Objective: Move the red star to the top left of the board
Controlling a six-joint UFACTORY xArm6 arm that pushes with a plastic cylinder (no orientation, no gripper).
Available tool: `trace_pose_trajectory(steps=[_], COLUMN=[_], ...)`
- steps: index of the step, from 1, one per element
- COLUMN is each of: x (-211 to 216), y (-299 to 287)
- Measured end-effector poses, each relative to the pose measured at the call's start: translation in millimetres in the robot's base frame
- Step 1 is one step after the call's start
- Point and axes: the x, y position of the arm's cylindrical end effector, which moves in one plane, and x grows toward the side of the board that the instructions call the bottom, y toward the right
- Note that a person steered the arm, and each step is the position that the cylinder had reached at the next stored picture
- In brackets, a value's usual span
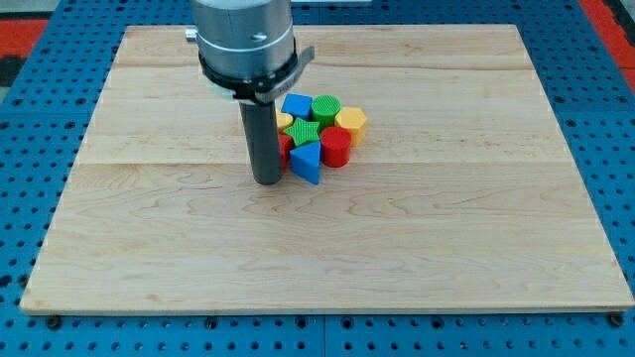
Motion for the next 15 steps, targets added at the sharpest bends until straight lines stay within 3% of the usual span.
trace_pose_trajectory(steps=[2,4,5,6,8,9,10,11,13,14,15], x=[-17.2,-75.6,-29.7,6.3,-70.7,-111.1,-74.3,-66.4,-150.3,-103.1,-94.2], y=[18.6,-62.9,-65.8,-18.4,7.6,-75.8,-104.9,-138.3,-117.4,-109.6,-137.7])
